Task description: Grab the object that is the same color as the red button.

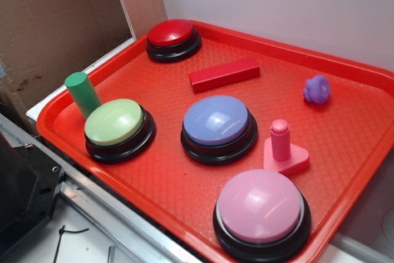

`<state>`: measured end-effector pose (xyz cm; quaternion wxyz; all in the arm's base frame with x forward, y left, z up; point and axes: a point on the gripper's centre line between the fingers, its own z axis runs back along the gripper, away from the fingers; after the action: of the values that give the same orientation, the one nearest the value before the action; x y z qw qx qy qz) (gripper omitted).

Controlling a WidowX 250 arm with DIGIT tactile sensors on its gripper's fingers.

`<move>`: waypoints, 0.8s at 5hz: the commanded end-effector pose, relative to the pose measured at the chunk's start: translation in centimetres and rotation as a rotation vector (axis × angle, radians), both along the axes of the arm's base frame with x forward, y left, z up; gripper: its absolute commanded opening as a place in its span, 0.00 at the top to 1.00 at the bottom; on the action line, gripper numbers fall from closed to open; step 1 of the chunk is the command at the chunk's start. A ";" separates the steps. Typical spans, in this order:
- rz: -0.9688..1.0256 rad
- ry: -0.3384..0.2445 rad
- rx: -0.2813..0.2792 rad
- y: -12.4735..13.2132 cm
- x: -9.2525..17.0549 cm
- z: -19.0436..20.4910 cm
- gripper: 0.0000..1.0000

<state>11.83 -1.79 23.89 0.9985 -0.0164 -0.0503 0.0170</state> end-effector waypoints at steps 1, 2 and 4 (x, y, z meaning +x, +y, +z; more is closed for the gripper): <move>0.093 0.005 0.028 1.2 10.0 0.2 0.00; 0.004 0.004 0.081 1.7 15.1 -0.6 0.00; -0.501 0.166 0.135 -0.4 18.4 -10.1 0.00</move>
<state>30.13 -0.83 12.38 0.9717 0.0357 0.0677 -0.2234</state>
